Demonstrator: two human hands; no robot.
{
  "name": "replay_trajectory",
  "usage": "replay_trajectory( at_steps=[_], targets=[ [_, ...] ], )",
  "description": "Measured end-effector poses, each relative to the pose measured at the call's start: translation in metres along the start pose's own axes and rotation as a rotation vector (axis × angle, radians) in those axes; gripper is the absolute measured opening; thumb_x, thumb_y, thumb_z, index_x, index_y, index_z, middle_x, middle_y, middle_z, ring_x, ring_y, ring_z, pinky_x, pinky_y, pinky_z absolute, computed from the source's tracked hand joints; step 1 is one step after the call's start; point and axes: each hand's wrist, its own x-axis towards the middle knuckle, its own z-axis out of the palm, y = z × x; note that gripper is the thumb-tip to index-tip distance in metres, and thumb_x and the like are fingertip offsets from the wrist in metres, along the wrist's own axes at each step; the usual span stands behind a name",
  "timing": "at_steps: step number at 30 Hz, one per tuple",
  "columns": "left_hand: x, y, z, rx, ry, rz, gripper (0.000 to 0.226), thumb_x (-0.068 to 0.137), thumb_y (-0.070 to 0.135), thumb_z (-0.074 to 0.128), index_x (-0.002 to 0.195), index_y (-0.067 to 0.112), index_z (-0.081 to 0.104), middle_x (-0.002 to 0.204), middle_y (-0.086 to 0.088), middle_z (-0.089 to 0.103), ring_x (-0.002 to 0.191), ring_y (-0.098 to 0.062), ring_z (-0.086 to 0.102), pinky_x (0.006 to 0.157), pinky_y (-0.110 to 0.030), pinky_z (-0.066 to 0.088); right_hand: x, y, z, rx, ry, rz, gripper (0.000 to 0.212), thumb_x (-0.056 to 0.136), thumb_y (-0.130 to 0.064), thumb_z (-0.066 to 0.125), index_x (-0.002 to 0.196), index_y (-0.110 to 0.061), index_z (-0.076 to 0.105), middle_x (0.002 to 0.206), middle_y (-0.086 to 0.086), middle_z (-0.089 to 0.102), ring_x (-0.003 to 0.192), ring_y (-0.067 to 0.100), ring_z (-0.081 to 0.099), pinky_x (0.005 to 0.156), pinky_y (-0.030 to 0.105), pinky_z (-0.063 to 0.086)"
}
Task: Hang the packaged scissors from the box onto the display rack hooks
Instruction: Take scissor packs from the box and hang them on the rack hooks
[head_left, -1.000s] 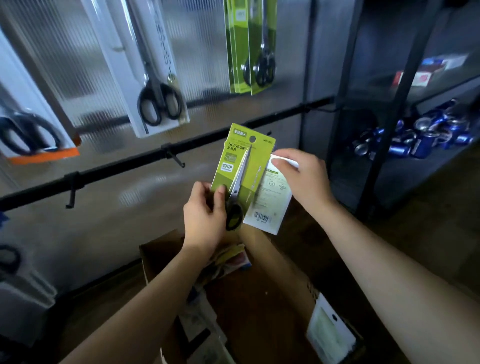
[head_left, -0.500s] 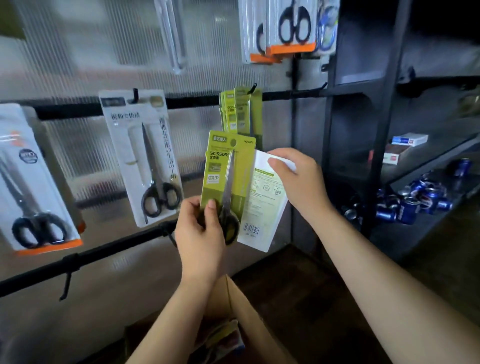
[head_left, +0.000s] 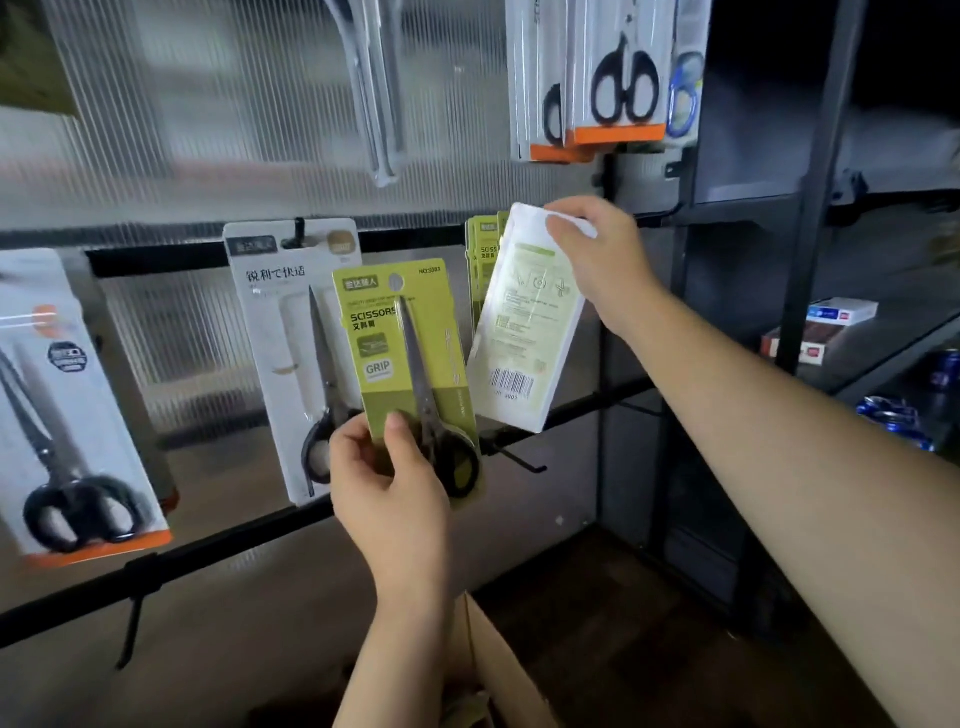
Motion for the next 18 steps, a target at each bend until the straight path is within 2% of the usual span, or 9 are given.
replay_trajectory(
  at_steps=[3, 7, 9, 12, 16, 18],
  targets=[
    [0.003, -0.002, 0.001, 0.0, -0.009, -0.018, 0.007, 0.096, 0.018, 0.051, 0.093, 0.014, 0.056, 0.076, 0.009, 0.058, 0.061, 0.008, 0.052, 0.059, -0.005, 0.04, 0.013, 0.002, 0.006, -0.038, -0.01, -0.004, 0.015, 0.094, -0.015, 0.051, 0.102, -0.019, 0.063, 0.098, -0.009, 0.058, 0.086, 0.009, 0.053, 0.067, 0.019, 0.043],
    [0.004, -0.008, 0.001, 0.008, -0.029, -0.031, 0.011, 0.095, 0.019, 0.052, 0.086, 0.024, 0.054, 0.081, 0.008, 0.061, 0.069, 0.006, 0.056, 0.062, -0.005, 0.041, 0.024, 0.003, 0.01, -0.014, 0.021, -0.009, 0.013, 0.094, -0.015, 0.05, 0.096, -0.023, 0.06, 0.089, -0.014, 0.057, 0.078, 0.001, 0.051, 0.061, 0.011, 0.041],
    [0.003, -0.011, 0.003, 0.014, -0.035, -0.031, 0.012, 0.095, 0.019, 0.052, 0.085, 0.025, 0.054, 0.08, 0.007, 0.061, 0.068, 0.004, 0.056, 0.062, -0.006, 0.041, 0.028, 0.003, 0.008, 0.0, 0.028, 0.009, 0.012, 0.094, -0.016, 0.051, 0.095, -0.024, 0.06, 0.088, -0.016, 0.056, 0.081, 0.004, 0.052, 0.065, 0.015, 0.043],
    [0.0, -0.013, 0.006, 0.025, -0.043, -0.024, 0.014, 0.095, 0.016, 0.053, 0.083, 0.024, 0.053, 0.076, 0.008, 0.06, 0.063, 0.006, 0.054, 0.06, -0.006, 0.041, 0.031, 0.004, 0.008, 0.04, 0.0, 0.045, 0.007, 0.093, -0.019, 0.055, 0.093, -0.023, 0.061, 0.09, -0.008, 0.059, 0.088, 0.014, 0.057, 0.069, 0.025, 0.046],
    [-0.004, -0.013, 0.009, 0.031, -0.058, -0.022, 0.013, 0.095, 0.017, 0.053, 0.083, 0.023, 0.054, 0.074, 0.009, 0.06, 0.063, 0.005, 0.054, 0.059, -0.006, 0.041, 0.028, 0.008, 0.009, 0.072, -0.032, 0.038, 0.008, 0.087, -0.017, 0.064, 0.088, -0.025, 0.064, 0.091, -0.008, 0.062, 0.093, 0.018, 0.061, 0.075, 0.028, 0.05],
    [-0.003, -0.013, 0.01, 0.031, -0.051, -0.017, 0.013, 0.094, 0.018, 0.053, 0.083, 0.025, 0.054, 0.076, 0.008, 0.061, 0.064, 0.004, 0.054, 0.061, -0.006, 0.041, 0.024, 0.009, 0.006, 0.073, -0.021, -0.003, 0.011, 0.084, -0.015, 0.067, 0.092, -0.022, 0.065, 0.091, -0.011, 0.061, 0.092, 0.011, 0.061, 0.079, 0.023, 0.05]
  ],
)
